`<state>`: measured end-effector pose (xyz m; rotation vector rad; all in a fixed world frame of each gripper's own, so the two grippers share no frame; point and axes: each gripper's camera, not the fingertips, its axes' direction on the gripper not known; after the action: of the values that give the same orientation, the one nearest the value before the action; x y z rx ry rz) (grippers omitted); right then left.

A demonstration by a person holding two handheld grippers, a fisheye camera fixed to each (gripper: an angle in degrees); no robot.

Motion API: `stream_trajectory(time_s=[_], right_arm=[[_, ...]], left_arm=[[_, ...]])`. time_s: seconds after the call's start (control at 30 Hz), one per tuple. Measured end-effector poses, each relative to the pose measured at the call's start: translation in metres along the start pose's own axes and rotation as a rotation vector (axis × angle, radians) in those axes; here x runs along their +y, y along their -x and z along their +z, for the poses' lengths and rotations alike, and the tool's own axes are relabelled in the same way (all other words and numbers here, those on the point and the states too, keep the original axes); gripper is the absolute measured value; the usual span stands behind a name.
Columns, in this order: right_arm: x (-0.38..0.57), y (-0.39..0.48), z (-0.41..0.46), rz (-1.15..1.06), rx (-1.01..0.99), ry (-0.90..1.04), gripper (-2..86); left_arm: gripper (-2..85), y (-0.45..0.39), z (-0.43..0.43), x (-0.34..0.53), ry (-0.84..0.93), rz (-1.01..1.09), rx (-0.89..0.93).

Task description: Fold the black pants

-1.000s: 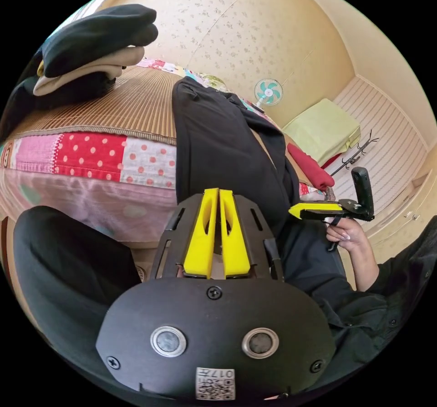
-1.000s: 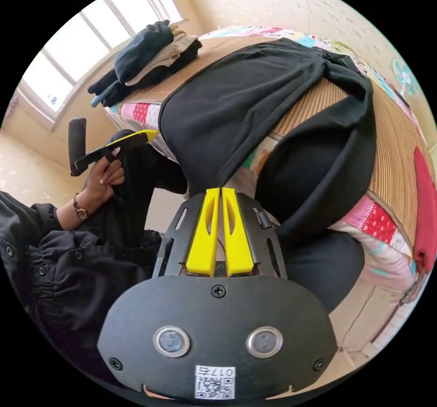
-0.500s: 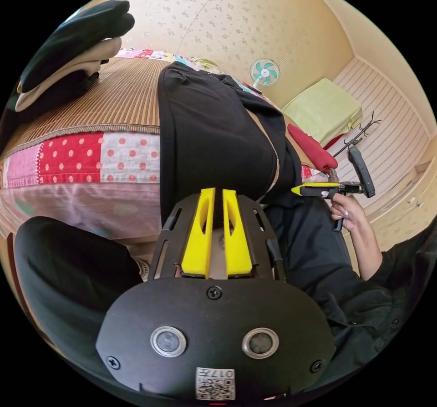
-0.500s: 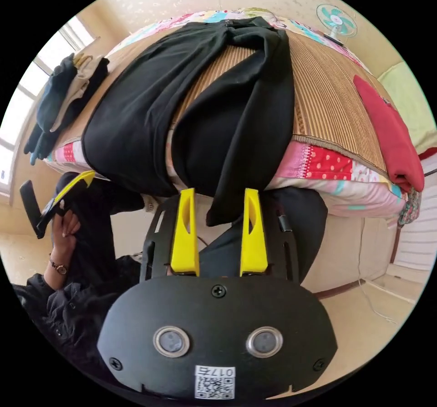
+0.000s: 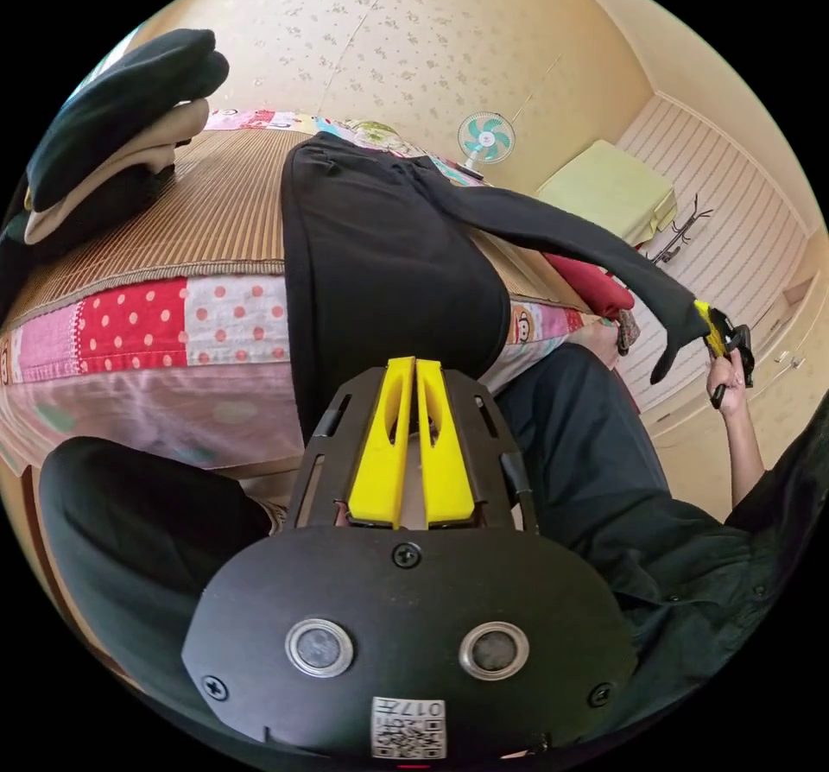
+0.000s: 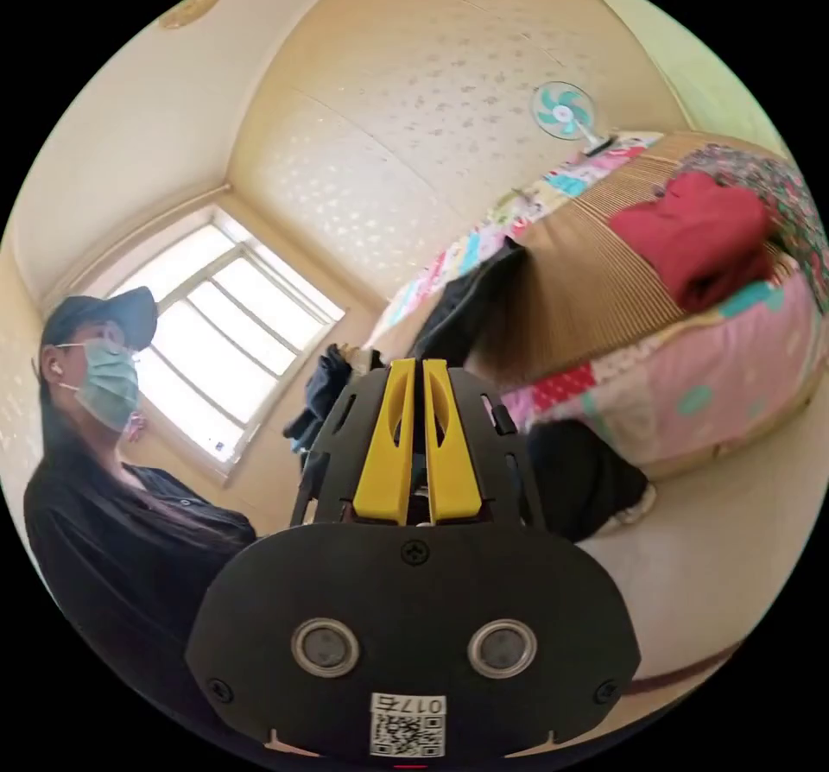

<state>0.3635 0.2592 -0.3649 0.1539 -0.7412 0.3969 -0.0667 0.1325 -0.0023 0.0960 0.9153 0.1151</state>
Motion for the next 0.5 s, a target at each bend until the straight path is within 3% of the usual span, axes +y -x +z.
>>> stream_trajectory(time_s=[0.1,0.17,0.33,0.5], right_arm=[[0.039,-0.059,0.03,0.082,0.161,0.104,2.0],[0.05,-0.074,0.037,0.118,0.12,0.096,2.0],[0.042,-0.007,0.036,-0.168,-0.208,-0.046,2.1],[0.054,0.065,0.13,-0.391,-0.385,0.138,2.2]], left_arm=[[-0.5,-0.001,-0.006,-0.003,0.0,0.013,0.004],[0.2,-0.003,-0.012,-0.01,-0.002,0.022,0.036],[7.8,-0.034,-0.035,-0.071,-0.033,0.093,0.34],[13.4,-0.059,-0.002,-0.129,0.064,0.092,0.699]])
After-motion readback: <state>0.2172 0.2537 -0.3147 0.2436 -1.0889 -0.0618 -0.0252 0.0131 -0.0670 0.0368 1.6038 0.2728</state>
